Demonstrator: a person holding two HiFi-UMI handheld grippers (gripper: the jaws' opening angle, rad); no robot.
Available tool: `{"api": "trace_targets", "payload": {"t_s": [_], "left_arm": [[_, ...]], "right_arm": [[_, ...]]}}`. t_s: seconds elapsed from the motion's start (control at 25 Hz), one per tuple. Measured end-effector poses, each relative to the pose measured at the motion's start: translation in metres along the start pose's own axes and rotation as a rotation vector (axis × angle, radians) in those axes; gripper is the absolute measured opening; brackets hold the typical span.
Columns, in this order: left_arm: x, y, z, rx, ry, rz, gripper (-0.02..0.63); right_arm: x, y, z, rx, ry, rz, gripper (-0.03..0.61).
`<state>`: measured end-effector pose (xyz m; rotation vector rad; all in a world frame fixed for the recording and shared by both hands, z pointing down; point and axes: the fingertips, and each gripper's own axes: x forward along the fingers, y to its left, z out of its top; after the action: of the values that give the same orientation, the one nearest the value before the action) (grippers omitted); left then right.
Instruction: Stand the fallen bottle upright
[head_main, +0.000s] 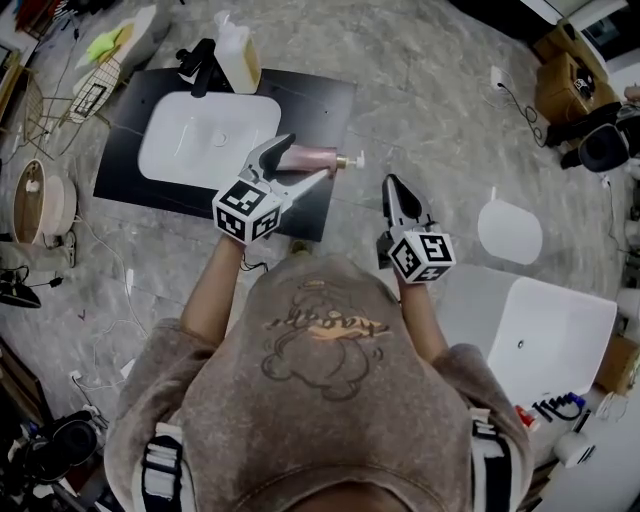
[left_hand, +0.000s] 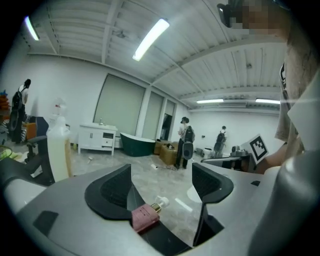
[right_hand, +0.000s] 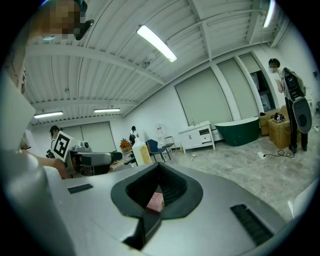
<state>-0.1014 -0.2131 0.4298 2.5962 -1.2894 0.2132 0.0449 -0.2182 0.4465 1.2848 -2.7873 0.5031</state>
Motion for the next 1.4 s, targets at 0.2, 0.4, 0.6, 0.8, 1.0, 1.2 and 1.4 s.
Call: {"api": "trace_targets", "payload": {"t_s": [0.2, 0.4, 0.6, 0.8, 1.0, 1.2, 1.4], "left_arm": [[0.023, 0.003, -0.019, 0.047, 0.109, -0.067, 0.392], [0.048, 0.011, -0.044, 0.145, 0.247, -0.126, 0.408], [0.072, 0.017, -0.076, 0.241, 0.393, -0.205, 0.410], [0.091, 0.017, -0.111, 0.341, 0.539, -0.304, 0.419], [0.108, 0.021, -0.139, 0.415, 0.641, -0.367, 0.422], [0.116, 0.025, -0.159, 0.480, 0.718, -0.414, 0.420], [0.120, 0.025, -0.177, 0.495, 0.805, -0.459, 0.420]], "right_arm": [[-0.001, -0.010, 0.000, 0.005, -0.001, -0.018, -0.002], [-0.003, -0.019, -0.003, 0.012, 0.007, -0.037, 0.000], [-0.004, -0.026, -0.004, 0.021, 0.008, -0.053, -0.002], [-0.010, -0.036, -0.004, 0.033, 0.010, -0.082, 0.000], [-0.015, -0.049, -0.006, 0.045, 0.012, -0.122, -0.002], [-0.016, -0.061, -0.008, 0.057, 0.014, -0.156, -0.002], [-0.021, -0.066, -0.010, 0.070, 0.018, -0.179, -0.002]]}}
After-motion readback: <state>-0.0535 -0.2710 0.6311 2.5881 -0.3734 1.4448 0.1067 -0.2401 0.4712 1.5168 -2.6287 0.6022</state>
